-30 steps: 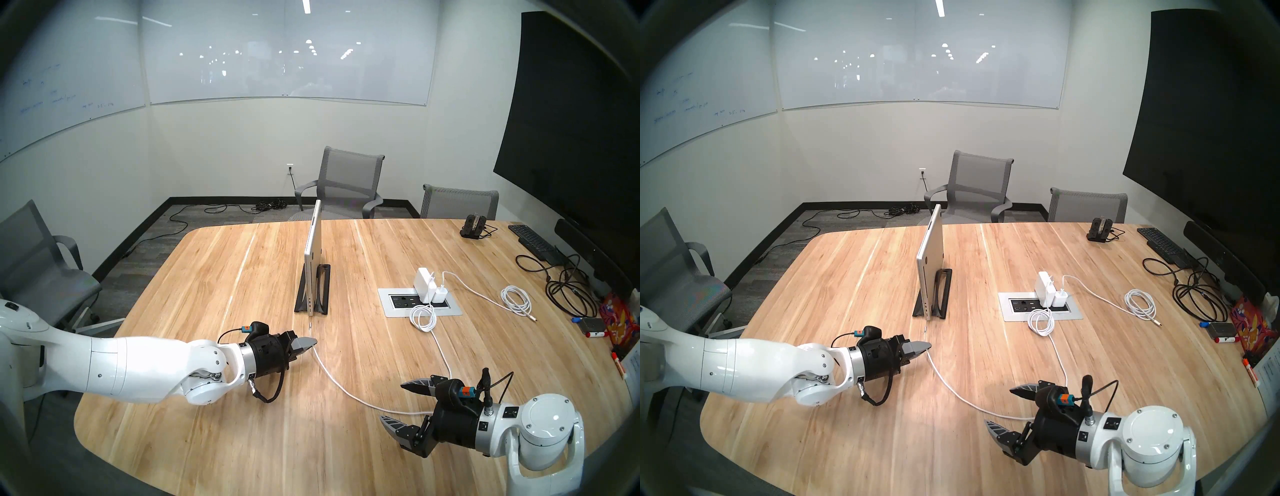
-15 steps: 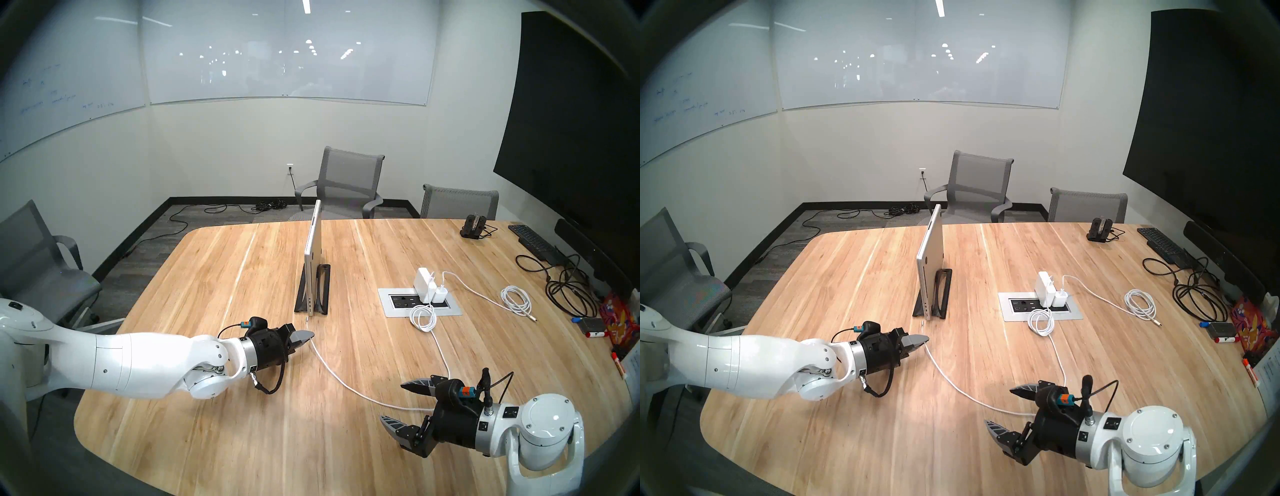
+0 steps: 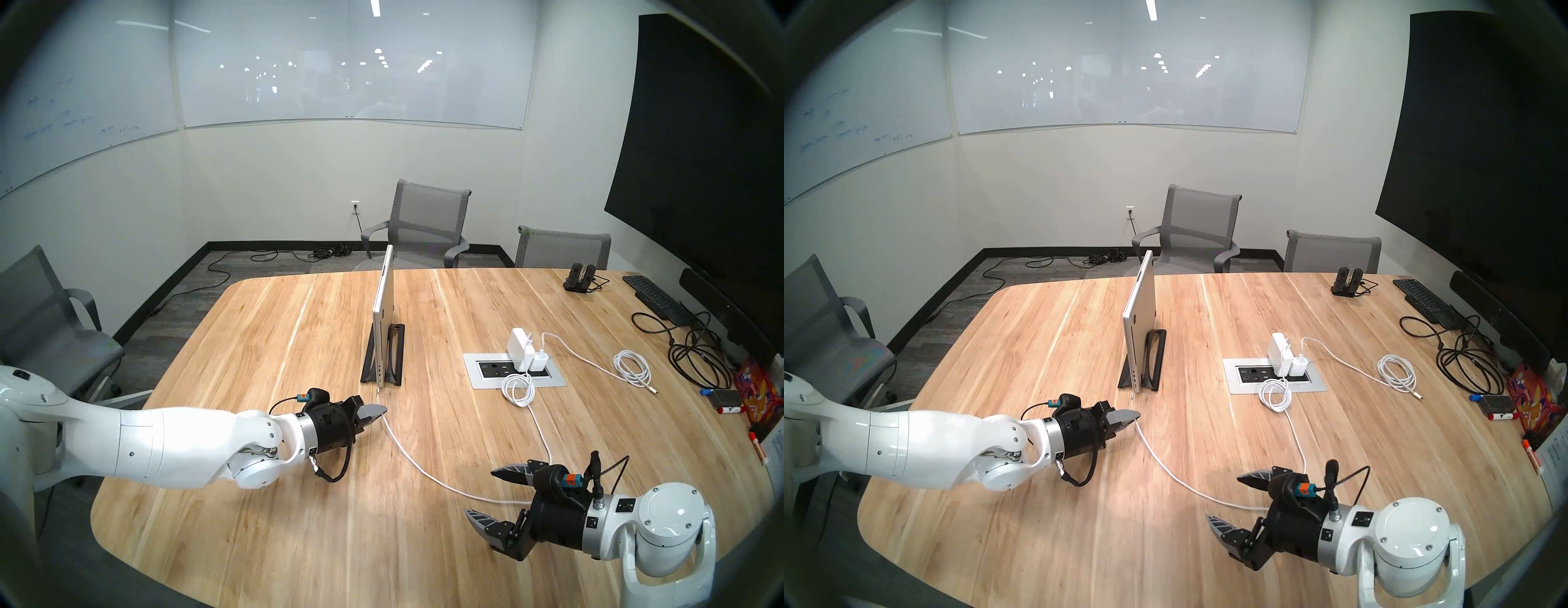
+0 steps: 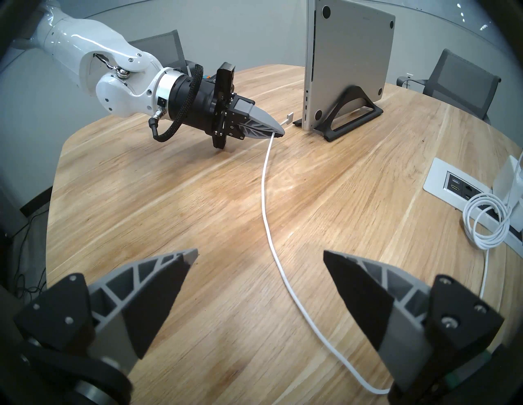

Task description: Plug the charging cable into the port of a MacBook

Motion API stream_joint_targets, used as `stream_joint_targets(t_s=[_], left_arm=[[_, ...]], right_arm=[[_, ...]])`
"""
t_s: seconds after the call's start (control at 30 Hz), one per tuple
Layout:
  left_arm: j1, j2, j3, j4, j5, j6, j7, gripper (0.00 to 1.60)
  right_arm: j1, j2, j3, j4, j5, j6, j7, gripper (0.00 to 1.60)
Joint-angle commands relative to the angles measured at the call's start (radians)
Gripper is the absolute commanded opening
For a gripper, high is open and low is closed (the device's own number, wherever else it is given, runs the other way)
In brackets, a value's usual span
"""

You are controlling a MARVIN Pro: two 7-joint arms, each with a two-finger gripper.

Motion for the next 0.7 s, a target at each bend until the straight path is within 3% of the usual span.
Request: stream_joint_targets(t_s=[0.0, 0.67], left_arm=[[-0.008, -0.018, -0.011, 0.013, -0.006, 0.001, 0.002, 0.00], [-0.009, -0.047, -0.021, 0.045, -0.052, 0.012, 0.050, 0.00]], right_arm=[[0.001, 0.001, 0.002, -0.017, 0.001, 0.000, 0.001, 1.60], [0.002, -0.001, 0.003, -0.017, 0.000, -0.001, 0.003, 1.60]])
